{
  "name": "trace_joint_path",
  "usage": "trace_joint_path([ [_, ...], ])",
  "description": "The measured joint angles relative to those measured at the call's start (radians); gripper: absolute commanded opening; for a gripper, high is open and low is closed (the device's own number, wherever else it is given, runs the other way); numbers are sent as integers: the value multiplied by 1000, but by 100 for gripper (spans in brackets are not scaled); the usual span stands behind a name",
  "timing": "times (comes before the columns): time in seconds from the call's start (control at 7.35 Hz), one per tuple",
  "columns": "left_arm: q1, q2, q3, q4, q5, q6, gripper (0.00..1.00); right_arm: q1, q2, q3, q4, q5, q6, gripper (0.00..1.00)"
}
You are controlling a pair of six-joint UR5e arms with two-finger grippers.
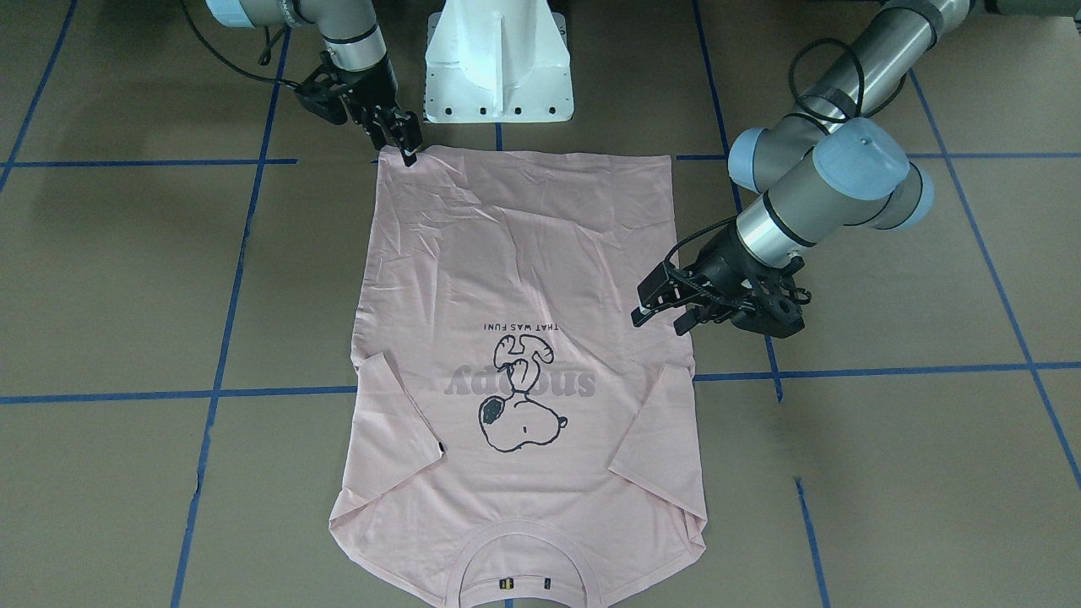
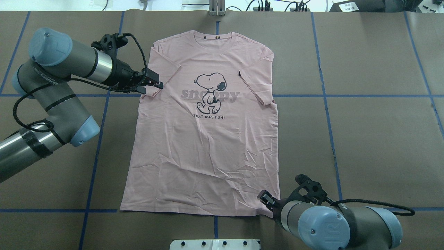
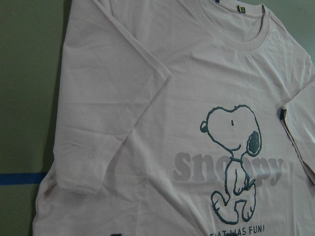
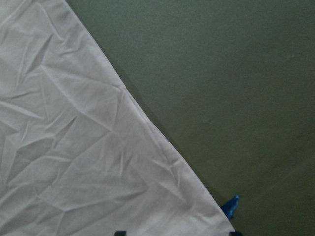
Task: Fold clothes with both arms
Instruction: 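Move the right gripper to the hem corner nearest the robot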
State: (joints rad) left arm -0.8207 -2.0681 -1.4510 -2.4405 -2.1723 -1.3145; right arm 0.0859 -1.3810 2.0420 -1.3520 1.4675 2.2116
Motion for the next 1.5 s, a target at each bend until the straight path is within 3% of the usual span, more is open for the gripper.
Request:
trace_joint_path([
  [0.68,0,-1,0,0,0,0,77,-5,-8,-6,-3,-6,0,65],
  [0.82,0,-2,0,0,0,0,77,-5,-11,-6,-6,-6,0,57],
  [0.95,0,-2,0,0,0,0,77,-5,-14,-4,-8,-6,0,39],
  [1.09,0,-1,-1,0,0,0,77,-5,-15,-3,-8,-7,0,8],
  [1.22,-1,-1,-1,0,0,0,77,-5,-16,-3,-8,-7,0,0],
  [1.5,-1,1,-3,0,1,-1,77,-7,-16,-3,-9,-8,0,0],
])
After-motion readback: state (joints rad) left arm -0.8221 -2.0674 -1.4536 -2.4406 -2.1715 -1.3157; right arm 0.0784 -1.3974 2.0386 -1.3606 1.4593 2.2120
